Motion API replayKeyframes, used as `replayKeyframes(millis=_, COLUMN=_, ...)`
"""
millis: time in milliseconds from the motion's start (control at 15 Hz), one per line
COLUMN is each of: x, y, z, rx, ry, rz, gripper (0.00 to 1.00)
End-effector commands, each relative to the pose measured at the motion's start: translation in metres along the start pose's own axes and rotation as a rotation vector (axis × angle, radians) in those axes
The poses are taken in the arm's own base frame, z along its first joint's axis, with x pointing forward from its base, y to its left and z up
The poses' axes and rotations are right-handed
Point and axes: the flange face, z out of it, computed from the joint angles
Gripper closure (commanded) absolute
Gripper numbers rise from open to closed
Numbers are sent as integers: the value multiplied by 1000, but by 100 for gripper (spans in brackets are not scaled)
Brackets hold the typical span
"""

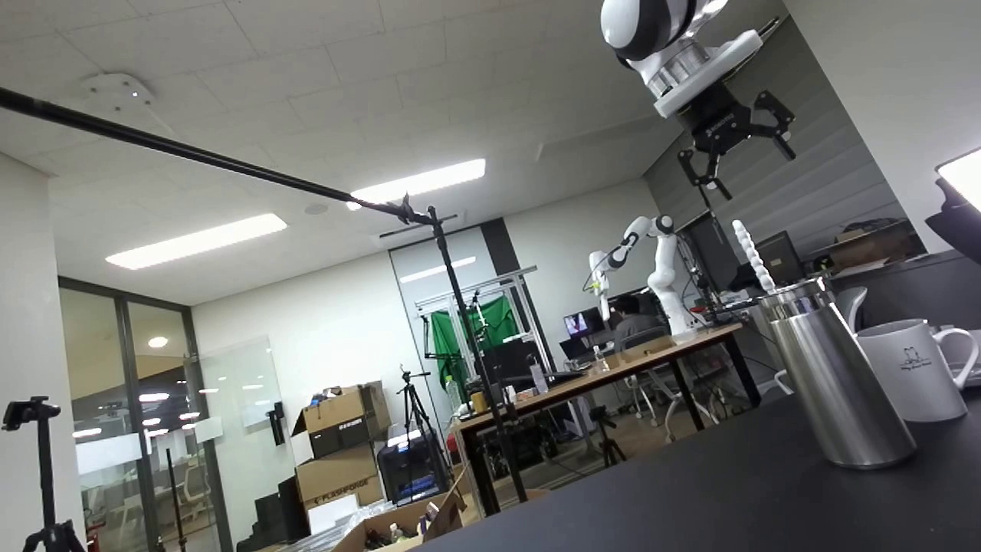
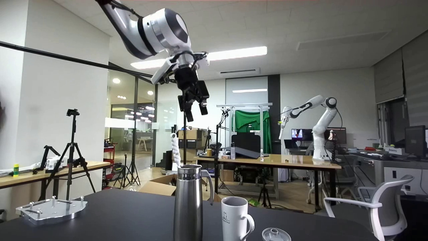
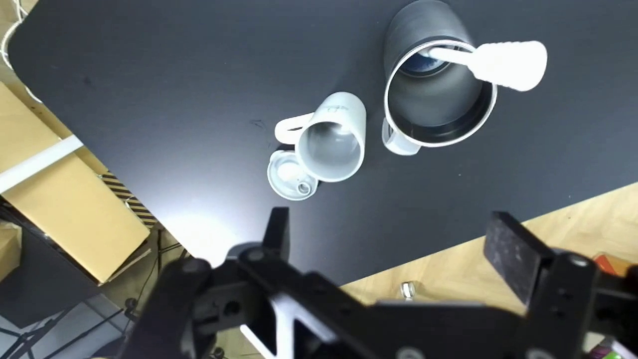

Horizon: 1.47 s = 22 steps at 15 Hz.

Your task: Stir the contents in the silver flask.

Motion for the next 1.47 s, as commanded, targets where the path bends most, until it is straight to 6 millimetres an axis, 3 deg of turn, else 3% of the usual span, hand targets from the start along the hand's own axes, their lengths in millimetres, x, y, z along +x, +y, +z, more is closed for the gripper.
replayKeyframes(millis=0, x=-11, y=-31, z=20, rx=22, ry=-17, rz=26, gripper=0)
replayKeyframes(millis=267, x=-30, y=-55, z=48, rx=72, ry=-4, rz=5, gripper=0)
replayKeyframes(millis=667, x=-54, y=-64, z=77, rx=139, ry=-72, rz=49, gripper=3)
replayKeyframes(millis=733, x=-55, y=-63, z=78, rx=146, ry=-68, rz=55, gripper=25)
replayKeyframes(millis=867, x=-55, y=-62, z=80, rx=160, ry=-60, rz=62, gripper=29)
replayKeyframes(millis=1400, x=-51, y=-47, z=81, rx=194, ry=-82, rz=94, gripper=85)
